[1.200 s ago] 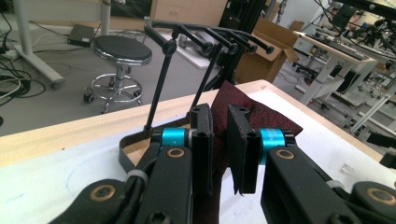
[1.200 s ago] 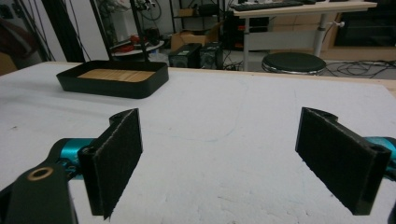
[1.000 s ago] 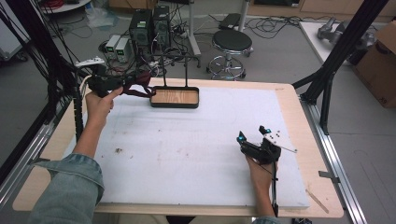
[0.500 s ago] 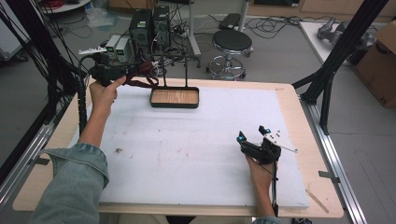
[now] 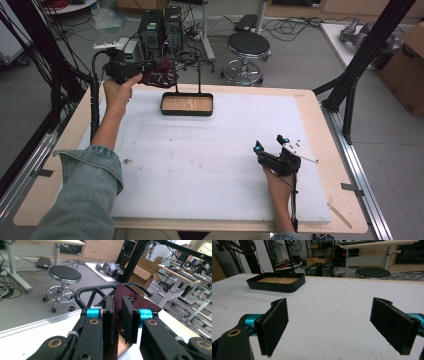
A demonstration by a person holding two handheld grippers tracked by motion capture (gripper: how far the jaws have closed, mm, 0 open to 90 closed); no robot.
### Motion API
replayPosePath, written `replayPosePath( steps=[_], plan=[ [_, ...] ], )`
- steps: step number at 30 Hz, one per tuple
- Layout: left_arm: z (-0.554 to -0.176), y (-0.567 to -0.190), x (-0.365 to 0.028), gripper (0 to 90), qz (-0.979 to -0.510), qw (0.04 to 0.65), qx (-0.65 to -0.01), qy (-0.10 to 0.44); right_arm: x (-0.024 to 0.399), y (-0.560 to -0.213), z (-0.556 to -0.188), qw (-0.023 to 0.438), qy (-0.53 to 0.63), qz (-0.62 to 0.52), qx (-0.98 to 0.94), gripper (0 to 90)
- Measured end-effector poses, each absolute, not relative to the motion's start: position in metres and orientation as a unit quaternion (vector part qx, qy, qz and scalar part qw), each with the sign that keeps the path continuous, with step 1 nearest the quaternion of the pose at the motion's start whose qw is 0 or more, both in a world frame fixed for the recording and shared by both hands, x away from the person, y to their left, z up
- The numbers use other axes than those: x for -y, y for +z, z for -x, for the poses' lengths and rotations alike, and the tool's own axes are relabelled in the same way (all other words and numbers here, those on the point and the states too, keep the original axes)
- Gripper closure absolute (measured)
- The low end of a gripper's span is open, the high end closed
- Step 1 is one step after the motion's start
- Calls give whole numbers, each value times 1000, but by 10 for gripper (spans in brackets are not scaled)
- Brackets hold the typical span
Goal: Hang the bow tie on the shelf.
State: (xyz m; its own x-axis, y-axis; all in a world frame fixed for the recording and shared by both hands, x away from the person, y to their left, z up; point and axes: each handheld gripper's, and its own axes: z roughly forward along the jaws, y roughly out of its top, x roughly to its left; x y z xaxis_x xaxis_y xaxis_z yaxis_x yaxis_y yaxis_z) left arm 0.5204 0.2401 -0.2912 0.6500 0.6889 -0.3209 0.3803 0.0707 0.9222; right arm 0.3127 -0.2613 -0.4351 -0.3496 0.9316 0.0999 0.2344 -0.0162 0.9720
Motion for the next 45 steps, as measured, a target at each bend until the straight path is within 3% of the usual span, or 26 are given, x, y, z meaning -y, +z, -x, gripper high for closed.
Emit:
replayPosePath(
  steps=[27,45],
  plan=[
    [-552,-304,-260,798,-625,620,-458,120,261,-436,-313,317,540,-469,-623,143],
    [-551,-316,-266,771,-613,629,-465,107,261,-436,-313,317,539,-469,-624,143]
  ],
)
